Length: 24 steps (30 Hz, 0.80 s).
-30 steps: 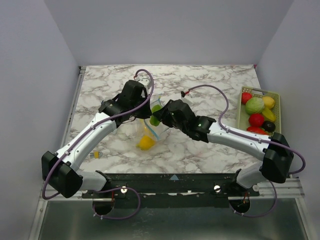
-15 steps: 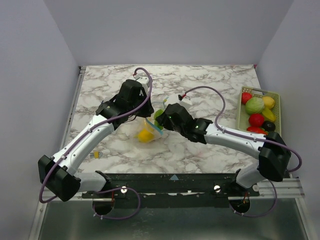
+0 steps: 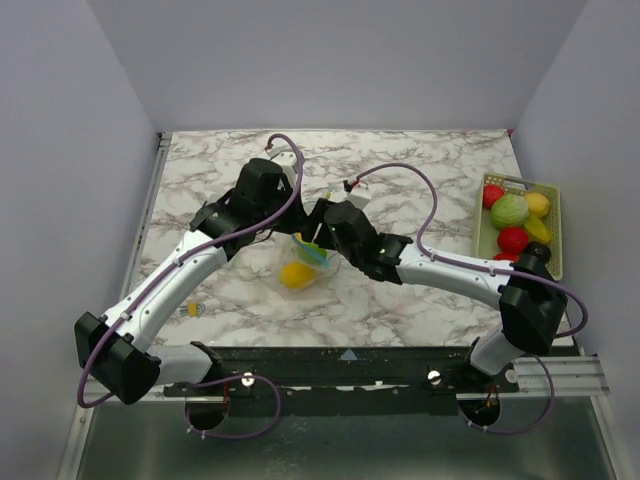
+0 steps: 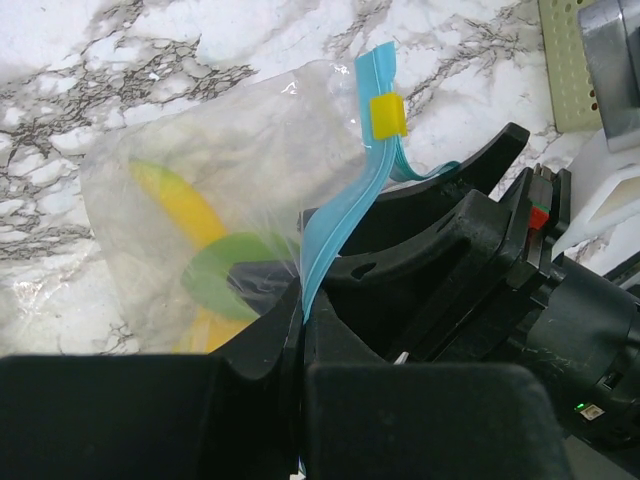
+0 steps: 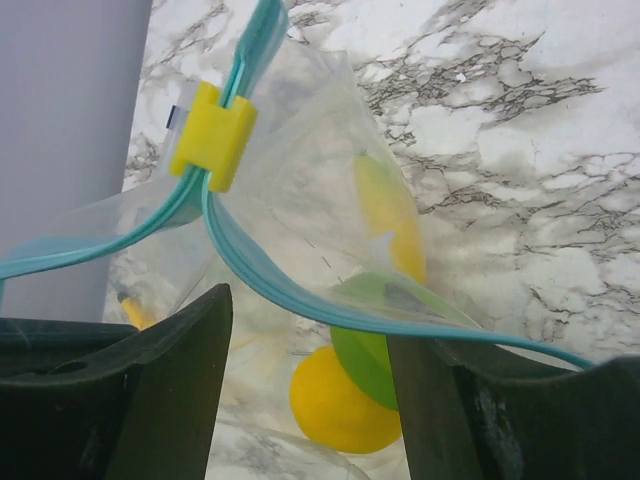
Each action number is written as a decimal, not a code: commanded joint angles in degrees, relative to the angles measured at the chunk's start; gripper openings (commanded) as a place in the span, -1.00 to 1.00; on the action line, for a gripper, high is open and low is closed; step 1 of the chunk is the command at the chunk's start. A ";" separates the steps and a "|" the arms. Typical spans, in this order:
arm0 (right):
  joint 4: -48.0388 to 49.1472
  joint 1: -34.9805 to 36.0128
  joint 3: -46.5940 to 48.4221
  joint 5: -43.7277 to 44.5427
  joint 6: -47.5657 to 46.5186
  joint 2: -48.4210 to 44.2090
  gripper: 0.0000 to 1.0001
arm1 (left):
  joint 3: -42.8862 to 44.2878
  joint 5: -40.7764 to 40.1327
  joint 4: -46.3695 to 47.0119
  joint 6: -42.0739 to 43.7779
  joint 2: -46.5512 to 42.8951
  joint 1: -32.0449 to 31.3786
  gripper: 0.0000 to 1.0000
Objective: Place the food in the zip-top bag and seal the zipper
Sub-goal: Place the fake fruit in the zipper food storage bag, then pick up the fake fruit from the bin.
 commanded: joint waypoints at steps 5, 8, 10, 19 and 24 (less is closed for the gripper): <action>-5.26 0.42 0.10 1.12 -0.03 -2.80 0.21 | -0.02 0.28 0.83 0.02 -0.73 -0.23 -1.00; -11.53 0.40 0.22 -0.19 -0.21 -6.07 0.16 | 0.49 -1.29 -0.11 -0.24 0.03 -0.19 -1.00; -15.50 0.37 0.98 -1.44 -1.21 -8.32 0.12 | 0.72 -1.74 -0.65 -0.42 0.60 -0.01 -1.00; -21.95 0.36 8.14 -7.24 -1.41 -9.13 -0.34 | 0.75 2.88 0.30 -0.69 2.99 -0.02 -1.00; -22.38 0.37 13.28 -5.53 -0.04 -5.62 -0.37 | 0.06 4.11 1.36 -0.38 2.83 -0.51 -1.00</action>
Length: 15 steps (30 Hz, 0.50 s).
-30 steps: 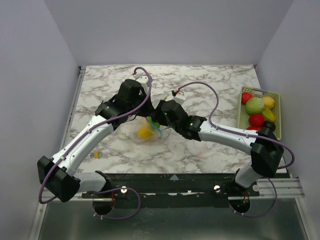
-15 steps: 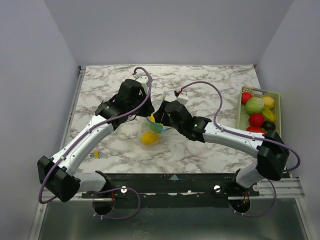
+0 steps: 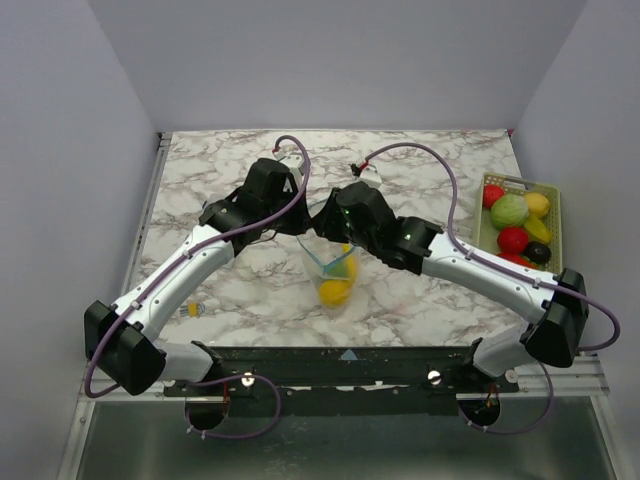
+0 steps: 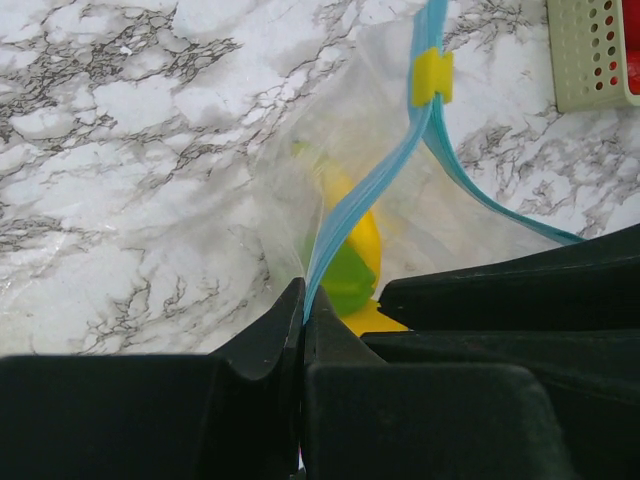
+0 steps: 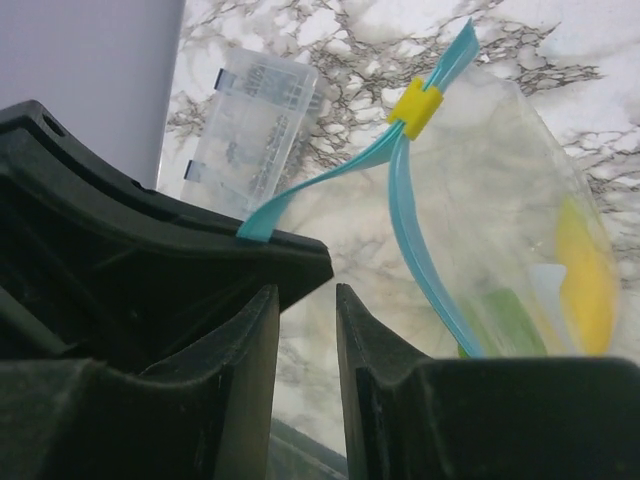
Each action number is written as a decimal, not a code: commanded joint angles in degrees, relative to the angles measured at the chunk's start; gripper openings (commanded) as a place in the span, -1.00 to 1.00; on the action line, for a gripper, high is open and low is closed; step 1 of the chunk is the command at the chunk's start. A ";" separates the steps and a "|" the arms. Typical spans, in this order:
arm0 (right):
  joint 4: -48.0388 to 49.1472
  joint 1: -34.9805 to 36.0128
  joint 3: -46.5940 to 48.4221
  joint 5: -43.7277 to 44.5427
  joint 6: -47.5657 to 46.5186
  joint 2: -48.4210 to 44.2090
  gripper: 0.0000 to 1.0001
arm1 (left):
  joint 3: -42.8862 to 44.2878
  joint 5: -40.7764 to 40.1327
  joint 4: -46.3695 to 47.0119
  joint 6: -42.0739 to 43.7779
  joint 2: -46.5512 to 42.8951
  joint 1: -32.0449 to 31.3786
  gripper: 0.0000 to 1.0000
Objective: Place the food in the zip-top bag and seal the zipper
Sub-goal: Pick up the fake fruit from the bin.
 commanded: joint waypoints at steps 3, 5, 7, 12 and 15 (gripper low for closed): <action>-4.72 0.34 8.12 -0.37 1.25 4.00 -0.37 | 0.00 1.88 1.32 -0.09 -0.20 -0.83 -1.00; -5.43 0.28 9.45 -1.48 1.54 2.77 -0.37 | 0.30 0.93 0.88 0.01 -0.44 -0.83 -1.00; -5.73 0.30 9.27 -1.67 1.46 0.23 -0.37 | 0.74 -0.81 0.11 0.19 -0.69 -0.82 -1.00; -10.28 -0.26 9.09 2.94 0.82 -6.86 -0.37 | 1.84 -6.15 -2.09 1.24 -0.30 -0.74 -1.00; -17.13 -3.83 9.28 8.34 -0.30 -10.45 -0.35 | 3.99 -7.37 -4.77 1.79 0.96 -0.58 -1.00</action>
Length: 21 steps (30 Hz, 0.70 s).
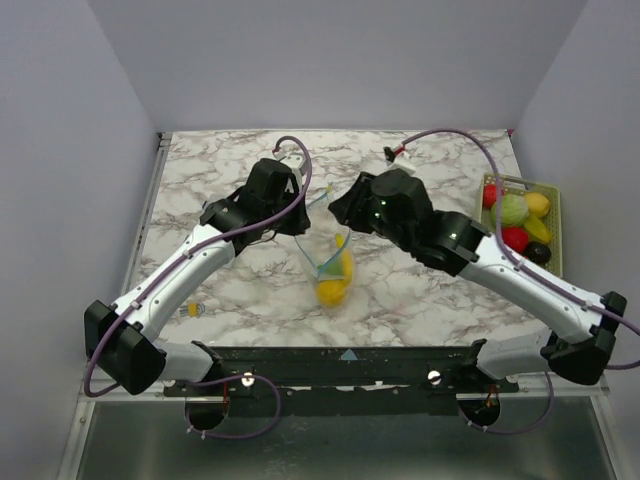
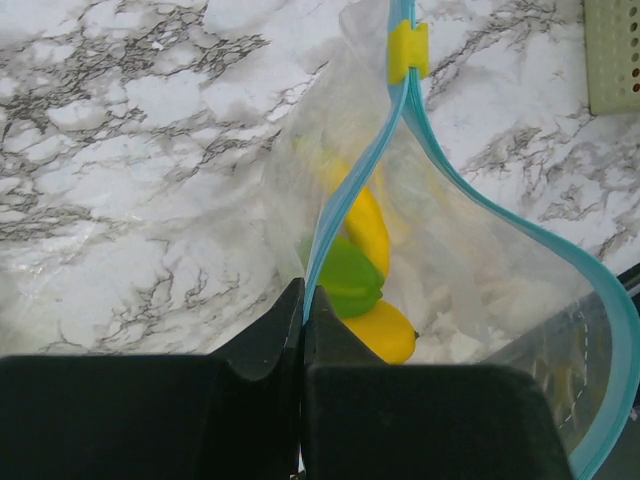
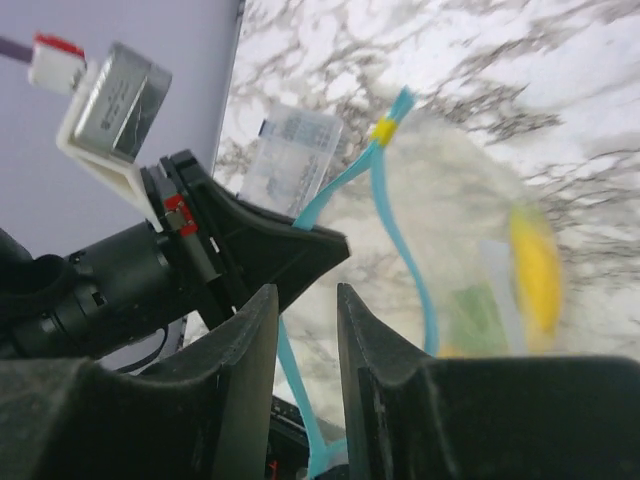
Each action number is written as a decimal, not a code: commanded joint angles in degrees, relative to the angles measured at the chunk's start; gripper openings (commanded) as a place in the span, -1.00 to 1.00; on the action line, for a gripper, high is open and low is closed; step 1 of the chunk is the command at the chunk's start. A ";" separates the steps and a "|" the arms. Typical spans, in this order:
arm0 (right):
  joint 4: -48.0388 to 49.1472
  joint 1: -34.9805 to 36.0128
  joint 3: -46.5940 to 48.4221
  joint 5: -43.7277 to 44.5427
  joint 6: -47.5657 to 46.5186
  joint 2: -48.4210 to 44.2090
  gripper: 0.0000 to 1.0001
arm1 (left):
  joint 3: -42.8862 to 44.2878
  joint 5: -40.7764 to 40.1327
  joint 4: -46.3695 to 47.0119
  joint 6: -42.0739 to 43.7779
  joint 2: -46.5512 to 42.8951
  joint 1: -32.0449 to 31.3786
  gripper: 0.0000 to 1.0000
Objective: Place the food in the zip-top bag and seal the zipper
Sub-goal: Pick up the fake fruit from the bin.
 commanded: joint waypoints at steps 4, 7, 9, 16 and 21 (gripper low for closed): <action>-12.35 -17.90 -3.40 4.71 -5.07 -11.68 -0.31 | 9.42 -8.77 -10.85 1.95 2.32 -0.15 -1.00; -12.92 -30.37 -7.93 2.40 -9.89 -14.14 -0.23 | 10.23 -10.32 -11.86 2.24 1.42 -0.04 -1.00; -12.97 -37.43 -10.43 3.51 -13.03 -13.81 -0.18 | 8.90 -9.46 -9.88 2.23 0.99 0.03 -1.00; -10.90 -58.15 -18.00 12.42 -14.24 -6.45 -0.07 | 5.73 -3.07 -6.15 3.16 3.80 0.13 -1.00; -5.86 -61.84 -20.85 19.85 -16.69 0.70 0.23 | 3.90 0.97 -4.31 2.59 4.01 0.15 -1.00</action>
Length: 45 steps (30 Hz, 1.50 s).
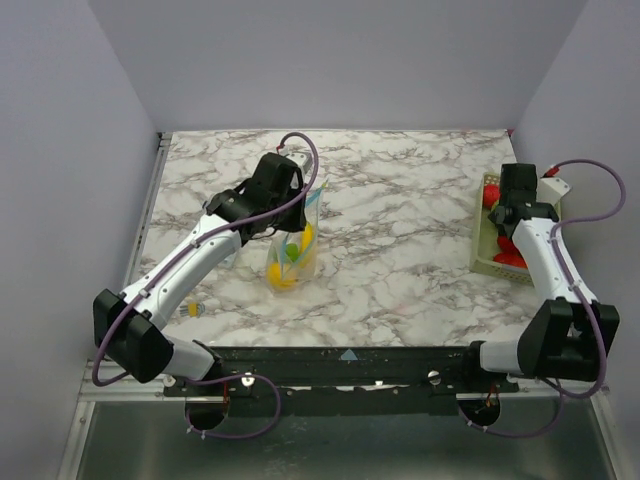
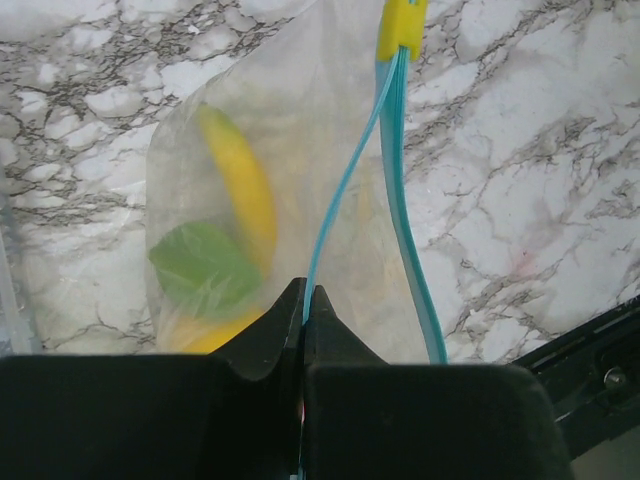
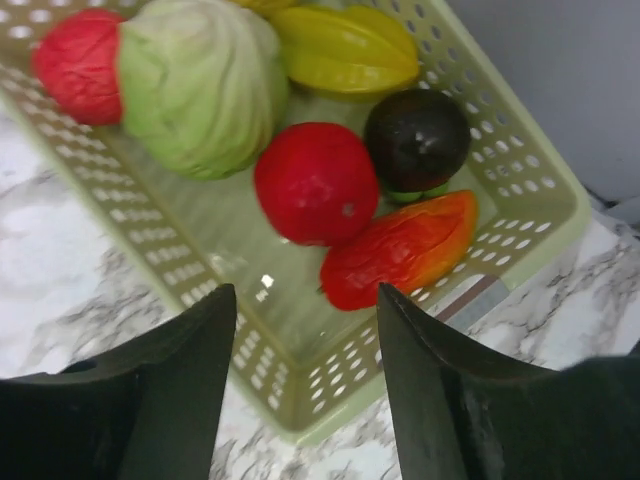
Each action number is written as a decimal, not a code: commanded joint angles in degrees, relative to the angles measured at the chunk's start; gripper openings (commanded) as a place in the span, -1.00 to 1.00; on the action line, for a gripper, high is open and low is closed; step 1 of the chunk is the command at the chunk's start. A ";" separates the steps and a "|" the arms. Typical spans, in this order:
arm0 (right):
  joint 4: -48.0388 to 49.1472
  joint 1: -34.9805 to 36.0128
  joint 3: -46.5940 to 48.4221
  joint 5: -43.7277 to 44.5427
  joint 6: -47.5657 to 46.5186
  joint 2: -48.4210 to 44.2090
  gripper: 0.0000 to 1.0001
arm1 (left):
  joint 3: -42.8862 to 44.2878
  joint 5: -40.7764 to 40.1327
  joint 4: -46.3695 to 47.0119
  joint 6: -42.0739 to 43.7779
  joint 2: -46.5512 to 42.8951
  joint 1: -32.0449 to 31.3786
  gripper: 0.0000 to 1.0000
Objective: Place the food in the zip-top bag and seal the zipper
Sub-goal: Pick up the fake fruit from the bin.
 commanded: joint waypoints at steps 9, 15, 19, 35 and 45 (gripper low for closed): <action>11.23 -1.56 -3.31 14.85 -10.68 11.50 0.69 | -5.11 7.01 4.23 -0.75 -0.83 0.05 -1.00; 15.85 -1.64 -3.51 8.55 -16.15 14.10 0.86 | -4.86 7.40 4.39 -0.85 -0.41 0.06 -1.00; 17.68 -2.30 -2.57 6.66 -18.18 16.05 0.92 | -4.88 6.71 4.37 -0.67 0.14 0.13 -1.00; 23.42 -5.23 -0.65 1.65 -21.12 24.72 0.74 | -4.59 5.52 4.23 -0.32 0.64 0.07 -1.00; 18.62 -5.21 -1.75 -0.25 -18.13 14.89 -0.26 | -4.62 6.39 4.41 -0.45 0.27 0.06 -1.00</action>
